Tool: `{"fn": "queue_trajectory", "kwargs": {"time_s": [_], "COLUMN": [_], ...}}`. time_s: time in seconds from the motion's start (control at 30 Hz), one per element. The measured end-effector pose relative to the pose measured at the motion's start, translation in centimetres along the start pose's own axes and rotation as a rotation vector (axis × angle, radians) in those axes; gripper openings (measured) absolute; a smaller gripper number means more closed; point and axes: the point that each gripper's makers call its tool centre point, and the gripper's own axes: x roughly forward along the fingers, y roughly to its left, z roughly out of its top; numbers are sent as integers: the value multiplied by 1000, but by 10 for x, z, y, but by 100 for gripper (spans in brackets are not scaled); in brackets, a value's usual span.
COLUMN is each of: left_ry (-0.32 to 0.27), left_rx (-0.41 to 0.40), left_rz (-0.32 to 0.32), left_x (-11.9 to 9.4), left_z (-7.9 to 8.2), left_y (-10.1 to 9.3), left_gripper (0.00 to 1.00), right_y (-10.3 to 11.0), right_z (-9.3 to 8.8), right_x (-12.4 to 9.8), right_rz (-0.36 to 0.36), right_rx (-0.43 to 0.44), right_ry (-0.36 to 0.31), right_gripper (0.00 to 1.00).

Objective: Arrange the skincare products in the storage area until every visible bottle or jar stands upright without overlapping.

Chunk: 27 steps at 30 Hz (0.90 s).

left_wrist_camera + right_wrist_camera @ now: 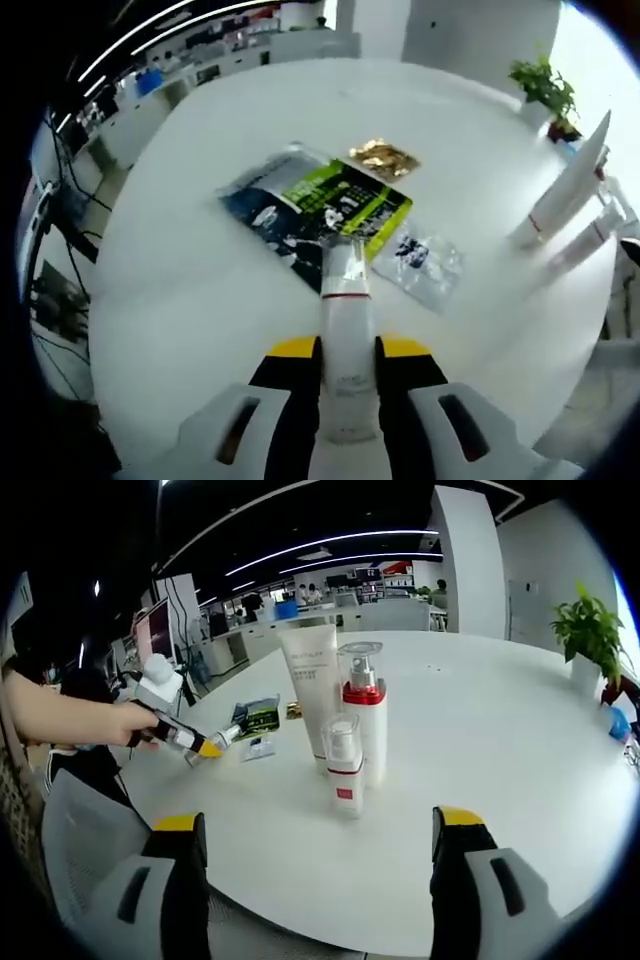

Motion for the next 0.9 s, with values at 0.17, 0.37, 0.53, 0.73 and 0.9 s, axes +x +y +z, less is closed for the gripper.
{"fn": "queue_trajectory", "kwargs": {"time_s": [0.17,0.37,0.53,0.73,0.9], "left_ry": [-74,-142,-202,-261,-315], "left_rx": [-96,-172,-210,-230,-293], "left_rz": [-69,-151,-242,-350,-449], "left_x": [-12,-30,-48,-71,-89], "left_z": [9,16,26,36,44], "left_y": [-10,-23,-43,-71,-89], "left_gripper": [17,17,17,17,17], "right_y": [2,5,12,16,22], "right_z": [0,2,5,8,12], "right_x": [0,-1,-1,-3,-5], "right_rz": [13,38,75,103,137], "right_rx": [2,29,35,51,65], "right_ry": [1,-11,-26,-41,-56], "right_gripper": [93,90,88,87,83]}}
